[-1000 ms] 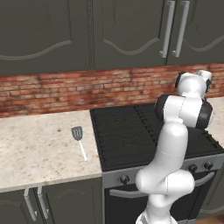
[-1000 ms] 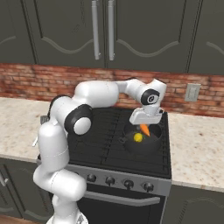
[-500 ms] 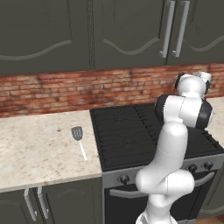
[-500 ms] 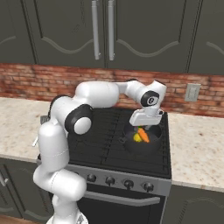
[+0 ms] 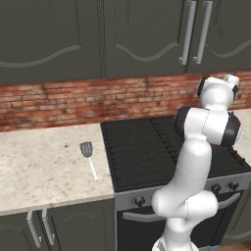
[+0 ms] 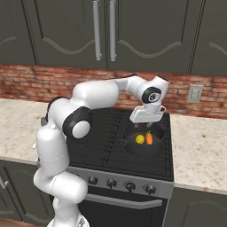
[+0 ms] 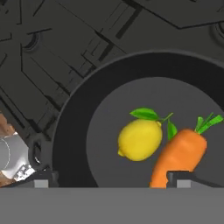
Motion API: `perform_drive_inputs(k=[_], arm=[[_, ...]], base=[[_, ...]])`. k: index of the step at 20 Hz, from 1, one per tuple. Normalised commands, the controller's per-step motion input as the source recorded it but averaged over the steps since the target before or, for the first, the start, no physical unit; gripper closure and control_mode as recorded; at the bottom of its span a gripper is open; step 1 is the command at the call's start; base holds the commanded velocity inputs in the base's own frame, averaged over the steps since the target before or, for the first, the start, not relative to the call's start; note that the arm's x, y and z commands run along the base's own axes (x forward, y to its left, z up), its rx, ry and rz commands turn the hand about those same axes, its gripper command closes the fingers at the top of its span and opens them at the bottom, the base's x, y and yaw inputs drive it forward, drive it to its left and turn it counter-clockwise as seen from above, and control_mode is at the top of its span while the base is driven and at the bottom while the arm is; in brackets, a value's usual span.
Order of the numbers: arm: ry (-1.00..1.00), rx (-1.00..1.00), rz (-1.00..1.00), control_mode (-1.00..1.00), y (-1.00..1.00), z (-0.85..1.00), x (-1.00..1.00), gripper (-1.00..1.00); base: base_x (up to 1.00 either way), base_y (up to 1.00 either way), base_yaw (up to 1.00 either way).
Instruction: Put the lemon and carrot in the pot. Retrieve the spatula and lightly stir the vegetables in the pot.
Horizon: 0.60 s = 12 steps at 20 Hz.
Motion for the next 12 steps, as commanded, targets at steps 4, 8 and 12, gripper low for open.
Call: perform_drive_inputs(k=[4, 8, 12], arm=[[-0.18, 0.00, -0.01, -1.00, 0.70, 0.29, -0.62, -1.00], [-0.16, 0.00, -0.11, -1.00, 0.98, 0.03, -0.60, -1.00], [-0.17, 0.00, -0.18, -1.00, 1.00, 0.05, -0.34, -1.00]], base=[[0.00, 0.00, 0.00], [0.00, 0.00, 0.00], [0.00, 0.00, 0.00]])
